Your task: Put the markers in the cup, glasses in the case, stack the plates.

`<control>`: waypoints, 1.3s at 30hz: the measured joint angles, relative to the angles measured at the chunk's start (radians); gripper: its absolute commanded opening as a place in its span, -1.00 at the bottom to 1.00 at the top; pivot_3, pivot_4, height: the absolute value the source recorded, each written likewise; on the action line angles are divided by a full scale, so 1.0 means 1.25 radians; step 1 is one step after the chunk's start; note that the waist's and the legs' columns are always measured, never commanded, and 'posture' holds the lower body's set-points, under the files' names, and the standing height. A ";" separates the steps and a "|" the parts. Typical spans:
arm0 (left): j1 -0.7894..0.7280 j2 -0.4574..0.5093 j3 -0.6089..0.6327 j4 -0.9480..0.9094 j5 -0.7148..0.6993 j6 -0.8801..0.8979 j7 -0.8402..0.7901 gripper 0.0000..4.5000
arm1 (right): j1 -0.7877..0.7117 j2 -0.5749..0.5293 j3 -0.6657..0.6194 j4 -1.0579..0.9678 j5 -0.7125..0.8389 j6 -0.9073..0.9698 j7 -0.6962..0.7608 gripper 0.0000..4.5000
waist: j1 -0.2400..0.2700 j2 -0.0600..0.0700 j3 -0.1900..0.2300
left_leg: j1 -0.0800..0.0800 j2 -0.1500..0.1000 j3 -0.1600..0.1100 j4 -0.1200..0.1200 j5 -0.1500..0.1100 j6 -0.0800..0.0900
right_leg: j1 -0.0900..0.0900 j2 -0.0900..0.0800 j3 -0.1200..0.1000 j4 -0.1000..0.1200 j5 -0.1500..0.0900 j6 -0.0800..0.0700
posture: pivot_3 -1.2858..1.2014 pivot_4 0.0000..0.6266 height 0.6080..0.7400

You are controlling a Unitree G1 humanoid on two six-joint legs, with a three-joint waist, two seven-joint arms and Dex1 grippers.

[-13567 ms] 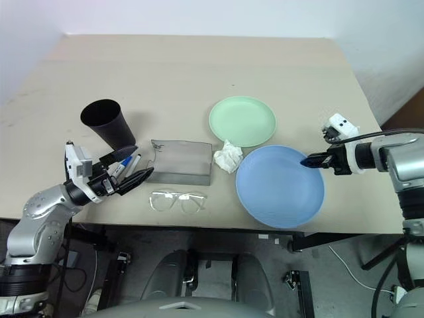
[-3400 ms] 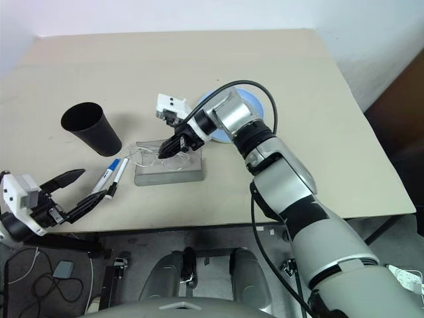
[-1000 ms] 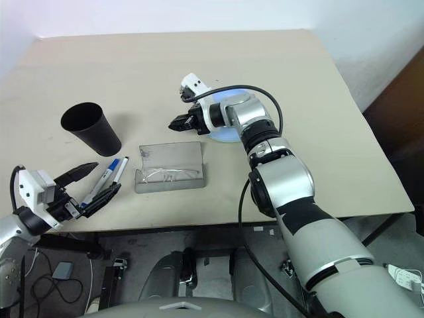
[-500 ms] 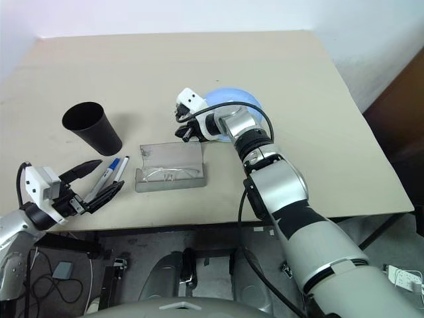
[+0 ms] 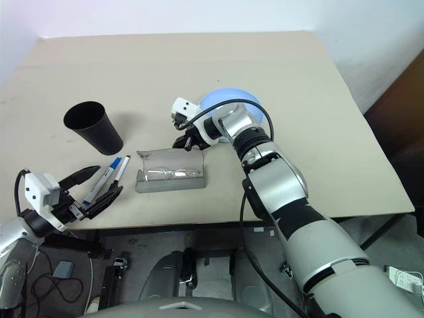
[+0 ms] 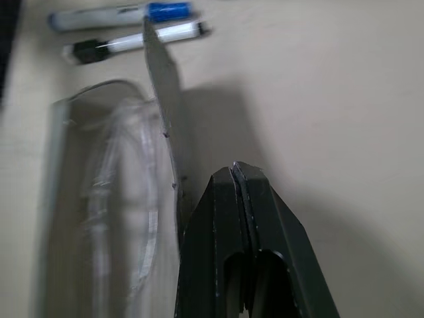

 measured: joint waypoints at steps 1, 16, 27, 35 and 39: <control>0.000 0.000 0.000 0.000 0.000 -0.001 0.000 1.00 | 0.000 -0.001 0.006 -0.004 0.000 0.001 0.011 -0.99 | 0.000 0.000 0.000 | 0.000 0.000 0.000 0.000 0.000 0.000 | 0.000 0.000 0.000 0.000 0.000 0.000 | 0.03 -0.52 0.57; -0.015 0.004 0.032 0.026 -0.003 -0.020 -0.003 1.00 | 0.176 -0.063 0.073 -0.397 0.019 0.173 0.110 -0.99 | 0.000 0.000 0.000 | 0.000 0.000 0.000 -0.001 0.000 0.000 | -0.001 -0.001 0.000 0.000 0.000 0.000 | 0.03 -0.52 0.57; -0.026 0.023 0.057 0.014 -0.015 0.019 0.022 1.00 | 0.317 -0.085 0.123 -0.671 0.077 0.316 0.059 -0.99 | 0.000 0.000 0.000 | 0.000 0.000 -0.001 -0.001 0.000 0.000 | -0.001 -0.001 0.000 0.000 0.000 0.000 | 0.03 -0.52 0.57; -0.050 0.026 0.057 -0.019 -0.018 0.058 0.050 1.00 | 0.348 -0.102 0.167 -0.735 0.080 0.273 0.003 -0.99 | 0.000 -0.001 -0.001 | 0.002 0.000 -0.001 -0.001 0.000 0.000 | -0.001 -0.001 0.000 0.000 -0.001 -0.002 | 0.03 -0.52 0.57; -0.051 0.026 0.057 -0.028 -0.023 0.076 0.058 1.00 | 0.366 -0.126 0.185 -0.759 0.079 0.200 -0.003 -0.99 | 0.001 -0.001 -0.001 | 0.002 0.000 -0.001 -0.001 0.000 0.000 | -0.001 -0.001 0.000 0.000 -0.001 -0.002 | 0.03 -0.52 0.57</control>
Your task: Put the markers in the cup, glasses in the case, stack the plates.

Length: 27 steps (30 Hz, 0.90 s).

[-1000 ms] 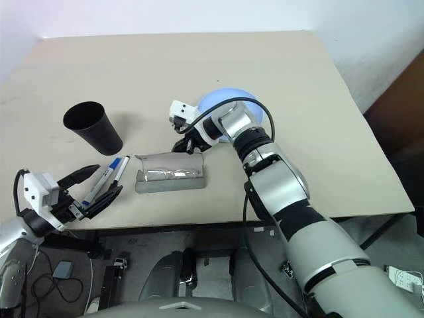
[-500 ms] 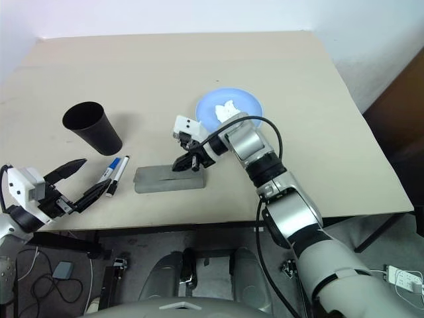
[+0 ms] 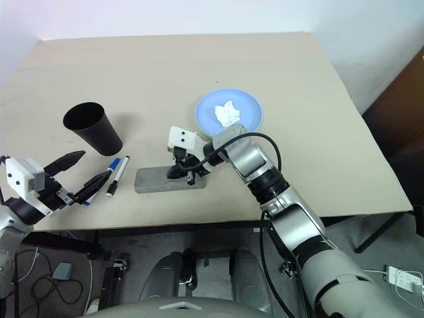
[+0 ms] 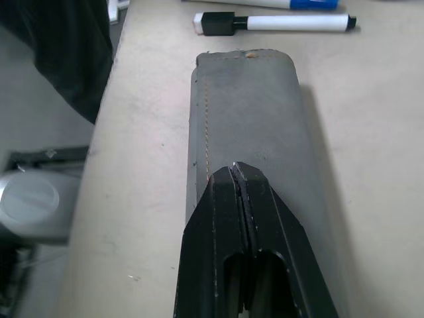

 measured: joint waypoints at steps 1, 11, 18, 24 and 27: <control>0.000 0.000 0.000 -0.003 -0.002 0.005 0.004 1.00 | 0.008 -0.004 0.000 -0.005 0.000 -0.020 -0.003 -0.99 | 0.000 0.000 0.000 | 0.000 0.000 0.000 0.000 0.000 0.000 | 0.000 0.000 0.000 0.000 0.000 0.000 | 0.03 -0.52 0.57; 0.062 0.027 0.014 -0.061 -0.035 0.158 0.070 1.00 | 0.000 -0.025 -0.081 -0.024 0.123 0.049 0.006 -0.99 | 0.000 0.000 0.000 | -0.002 0.000 0.000 0.000 0.000 0.000 | 0.000 0.000 0.000 0.000 0.000 0.000 | 0.03 -0.52 0.57; 0.082 0.053 0.054 -0.067 -0.060 0.286 0.122 1.00 | -0.015 -0.084 -0.125 -0.065 0.182 0.100 0.001 -0.99 | 0.001 0.000 0.000 | -0.001 0.000 0.000 0.000 0.000 0.000 | -0.001 0.000 0.000 -0.001 0.000 0.000 | 0.03 -0.52 0.57; 0.057 0.099 0.029 -0.038 -0.015 0.351 0.155 1.00 | -0.015 -0.132 -0.160 -0.081 0.231 0.149 -0.004 -0.99 | 0.002 0.000 0.000 | -0.002 0.000 0.000 -0.001 0.000 0.000 | -0.001 -0.001 0.000 -0.002 0.000 -0.001 | 0.03 -0.52 0.57; 0.020 0.115 -0.008 -0.005 0.007 0.381 0.164 1.00 | -0.014 -0.151 -0.165 -0.101 0.253 0.167 -0.016 -0.99 | 0.002 0.000 0.000 | -0.002 0.000 0.000 -0.001 0.000 0.000 | -0.001 -0.001 0.000 -0.002 0.000 -0.001 | 0.03 -0.52 0.57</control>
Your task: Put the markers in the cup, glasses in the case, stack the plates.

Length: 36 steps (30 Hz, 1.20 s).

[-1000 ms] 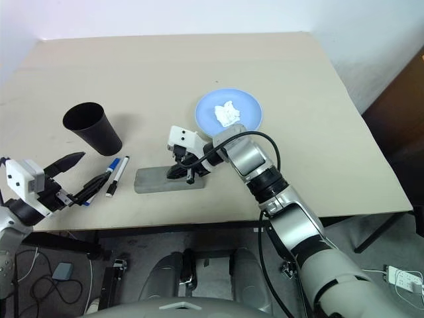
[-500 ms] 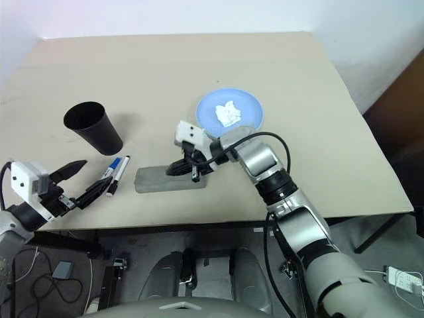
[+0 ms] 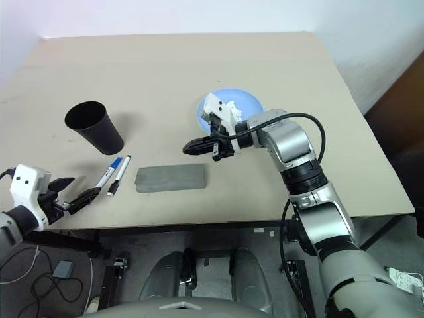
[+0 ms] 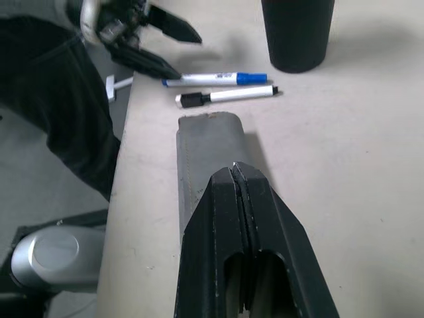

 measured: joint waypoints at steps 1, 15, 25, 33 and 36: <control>-0.011 0.005 -0.012 0.014 0.007 0.005 0.001 1.00 | 0.002 -0.008 -0.004 -0.008 0.003 0.006 -0.005 -0.99 | 0.000 0.000 0.000 | 0.000 0.000 0.000 0.000 0.000 0.000 | 0.000 0.000 0.000 0.000 0.000 0.000 | 0.03 -0.52 0.57; -0.149 0.035 -0.105 0.106 0.065 0.028 -0.046 1.00 | 0.039 -0.069 -0.027 -0.054 0.047 0.052 -0.091 -0.99 | 0.017 0.000 0.000 | 0.000 0.000 0.000 -0.001 0.000 0.000 | 0.000 0.000 0.000 -0.002 0.000 0.000 | 0.03 -0.52 0.57; -0.158 0.035 -0.125 0.105 0.080 0.015 -0.071 -0.12 | 0.047 -0.083 -0.027 -0.054 0.055 0.053 -0.129 -1.00 | 0.021 0.000 0.000 | 0.000 -0.002 0.000 -0.001 0.000 0.000 | 0.002 -0.003 0.000 -0.006 0.000 0.000 | 0.03 -0.52 0.57; -0.156 0.033 -0.127 0.098 0.079 0.019 -0.077 -0.86 | 0.047 -0.083 -0.027 -0.053 0.055 0.050 -0.142 -1.00 | 0.019 0.000 0.000 | 0.000 -0.002 0.001 -0.002 0.000 0.000 | 0.002 -0.002 0.000 -0.006 0.000 0.000 | 0.03 -0.52 0.57; -0.153 0.033 -0.123 0.087 0.078 0.030 -0.077 -0.86 | 0.047 -0.083 -0.027 -0.051 0.055 0.049 -0.142 -1.00 | 0.019 0.000 0.000 | 0.000 -0.002 0.000 -0.002 0.000 0.000 | 0.002 -0.002 0.000 -0.006 0.000 0.000 | 0.03 -0.52 0.57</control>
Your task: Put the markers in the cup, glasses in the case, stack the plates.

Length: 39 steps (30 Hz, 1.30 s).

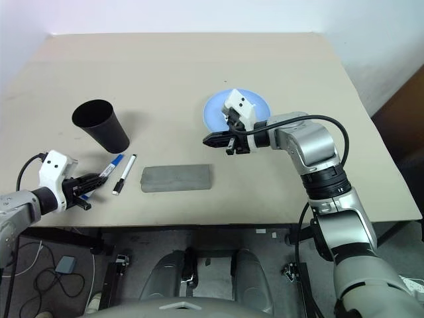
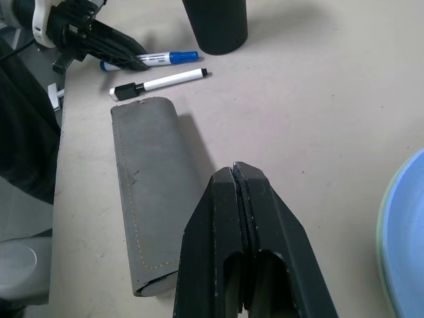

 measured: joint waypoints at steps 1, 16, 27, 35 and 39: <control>0.002 0.000 0.001 -0.006 -0.001 0.006 0.000 -0.86 | 0.000 0.000 0.000 0.002 0.000 -0.001 0.000 -1.00 | 0.000 0.000 0.000 | 0.000 0.000 0.000 0.000 0.000 0.000 | 0.000 0.000 0.000 0.000 0.000 0.000 | 0.03 -0.52 0.57; 0.046 -0.021 0.077 -0.108 -0.073 -0.106 -0.115 -0.86 | 0.000 0.000 0.002 0.039 -0.007 -0.038 0.004 -1.00 | -0.001 0.000 0.000 | -0.001 0.000 0.000 0.000 0.000 0.000 | 0.002 0.001 0.000 0.000 0.000 0.000 | 0.03 -0.52 0.57; -0.106 -0.143 0.066 -0.099 -0.056 -0.316 -0.068 -0.86 | 0.000 0.000 0.005 0.039 -0.011 -0.056 0.005 -1.00 | 0.001 0.000 0.000 | -0.001 0.000 0.000 0.003 0.001 0.002 | 0.005 0.002 -0.001 -0.001 0.003 0.006 | 0.03 -0.52 0.57; -0.259 -0.163 0.046 -0.061 -0.027 -0.399 -0.009 -0.86 | 0.000 0.002 0.005 0.038 -0.010 -0.059 -0.002 -1.00 | 0.001 0.000 0.000 | 0.000 0.001 0.000 0.005 0.004 0.006 | 0.007 0.003 -0.003 -0.001 0.006 0.011 | 0.03 -0.52 0.57; -0.360 -0.170 0.037 0.004 0.009 -0.434 0.033 -0.86 | 0.000 0.003 0.005 0.037 -0.011 -0.060 -0.008 -1.00 | 0.005 -0.001 0.000 | 0.000 0.001 0.001 0.006 0.005 0.009 | 0.008 0.003 -0.004 -0.001 0.008 0.015 | 0.03 -0.52 0.57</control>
